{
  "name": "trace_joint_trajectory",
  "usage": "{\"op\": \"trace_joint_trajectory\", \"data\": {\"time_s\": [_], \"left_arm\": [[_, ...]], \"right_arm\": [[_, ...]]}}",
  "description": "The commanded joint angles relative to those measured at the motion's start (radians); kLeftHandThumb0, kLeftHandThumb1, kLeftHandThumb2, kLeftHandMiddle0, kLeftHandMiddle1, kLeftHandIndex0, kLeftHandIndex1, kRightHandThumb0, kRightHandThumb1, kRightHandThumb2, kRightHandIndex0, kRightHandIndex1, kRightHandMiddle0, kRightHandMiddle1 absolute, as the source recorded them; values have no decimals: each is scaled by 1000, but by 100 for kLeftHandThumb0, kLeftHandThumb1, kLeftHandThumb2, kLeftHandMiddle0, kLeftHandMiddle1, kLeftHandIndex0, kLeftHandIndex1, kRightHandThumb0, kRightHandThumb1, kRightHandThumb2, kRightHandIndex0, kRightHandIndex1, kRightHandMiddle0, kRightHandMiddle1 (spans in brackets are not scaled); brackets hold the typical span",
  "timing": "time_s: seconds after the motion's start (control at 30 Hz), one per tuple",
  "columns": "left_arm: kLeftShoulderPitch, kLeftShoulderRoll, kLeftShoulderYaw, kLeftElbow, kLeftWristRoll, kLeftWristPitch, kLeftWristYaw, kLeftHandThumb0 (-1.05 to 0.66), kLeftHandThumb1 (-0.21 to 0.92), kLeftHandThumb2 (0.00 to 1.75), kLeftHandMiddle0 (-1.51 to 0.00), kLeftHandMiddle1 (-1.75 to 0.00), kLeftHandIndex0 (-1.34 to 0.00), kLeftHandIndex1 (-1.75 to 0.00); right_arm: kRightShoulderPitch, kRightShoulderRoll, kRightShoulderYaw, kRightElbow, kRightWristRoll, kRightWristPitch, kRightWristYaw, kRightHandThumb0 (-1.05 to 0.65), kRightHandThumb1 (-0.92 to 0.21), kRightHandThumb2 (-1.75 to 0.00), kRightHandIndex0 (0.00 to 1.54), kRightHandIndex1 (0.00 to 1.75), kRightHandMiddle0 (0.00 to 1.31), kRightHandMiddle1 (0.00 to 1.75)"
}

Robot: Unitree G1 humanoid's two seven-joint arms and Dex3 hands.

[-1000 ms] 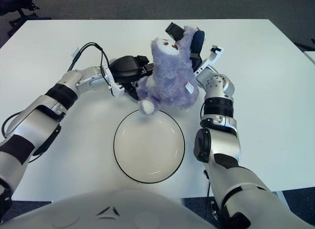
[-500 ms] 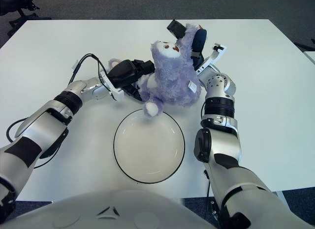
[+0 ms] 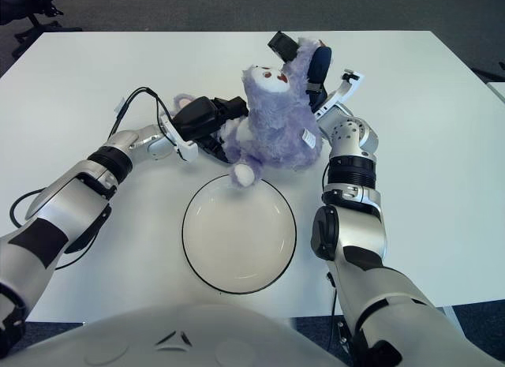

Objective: Put the doll into the plate.

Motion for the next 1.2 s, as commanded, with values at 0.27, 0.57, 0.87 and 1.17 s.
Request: {"op": "trace_joint_trajectory", "data": {"time_s": [0.27,0.57,0.87,1.17], "left_arm": [[-17,84,43,21,-59,68,-167,2,92,11,-86,-175,-63,-175],[-17,105,87,4,-143,96,-331,1,91,11,-85,-175,-63,-175],[2,109,111,-19,-161,122,-340,-3,90,12,-85,-175,-63,-175],[14,144,140,-55,-179,139,-349,-10,90,14,-86,-175,-65,-175]], "right_arm": [[25,0,-34,-62,23,-54,-55,-5,-54,-82,104,175,82,175],[56,16,-21,-114,-4,-124,-148,-15,-56,-85,99,175,76,175],[71,-4,14,-140,-39,-141,-196,-21,-64,-74,95,175,72,175],[97,-12,41,-174,-98,-186,-250,-22,-68,-69,93,175,71,175]]}}
